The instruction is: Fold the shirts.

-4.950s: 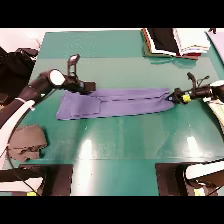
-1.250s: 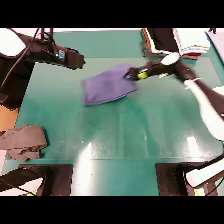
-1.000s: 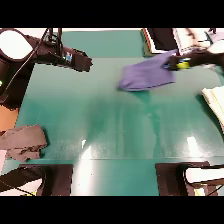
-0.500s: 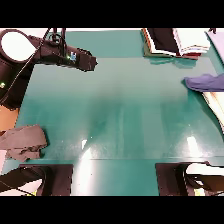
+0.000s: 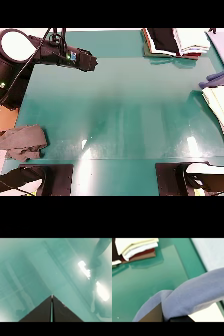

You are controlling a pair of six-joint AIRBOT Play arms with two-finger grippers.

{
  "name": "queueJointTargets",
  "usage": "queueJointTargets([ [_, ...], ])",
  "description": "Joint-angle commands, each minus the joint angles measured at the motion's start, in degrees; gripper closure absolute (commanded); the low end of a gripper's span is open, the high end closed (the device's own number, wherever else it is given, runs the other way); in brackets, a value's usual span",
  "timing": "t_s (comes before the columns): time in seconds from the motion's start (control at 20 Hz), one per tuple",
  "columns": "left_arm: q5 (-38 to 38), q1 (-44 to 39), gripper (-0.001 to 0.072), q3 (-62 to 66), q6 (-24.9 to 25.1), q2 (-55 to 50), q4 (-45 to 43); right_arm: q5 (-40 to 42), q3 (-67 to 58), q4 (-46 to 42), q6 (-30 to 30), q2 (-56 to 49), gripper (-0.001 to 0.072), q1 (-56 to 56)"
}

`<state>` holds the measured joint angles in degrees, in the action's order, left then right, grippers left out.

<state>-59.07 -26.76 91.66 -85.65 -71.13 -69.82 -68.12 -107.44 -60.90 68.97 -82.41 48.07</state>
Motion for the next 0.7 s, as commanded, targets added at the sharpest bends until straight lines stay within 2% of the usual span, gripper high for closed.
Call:
queueJointTargets([
  [0.0,-0.1,0.0,0.0682,0.0,0.2,0.0,-0.1,-4.1,-3.7,-0.1,0.0,0.0,0.0696,1.6],
  [0.15,-0.1,0.0,0.0682,0.0,0.2,0.0,-0.1,-5.5,-0.7,-1.0,-0.2,2.4,0.0696,4.9],
  [0.65,-0.2,0.0,0.0682,0.0,0.7,0.0,-0.2,-6.6,23.5,-11.3,-2.4,14.6,0.0679,20.9],
])
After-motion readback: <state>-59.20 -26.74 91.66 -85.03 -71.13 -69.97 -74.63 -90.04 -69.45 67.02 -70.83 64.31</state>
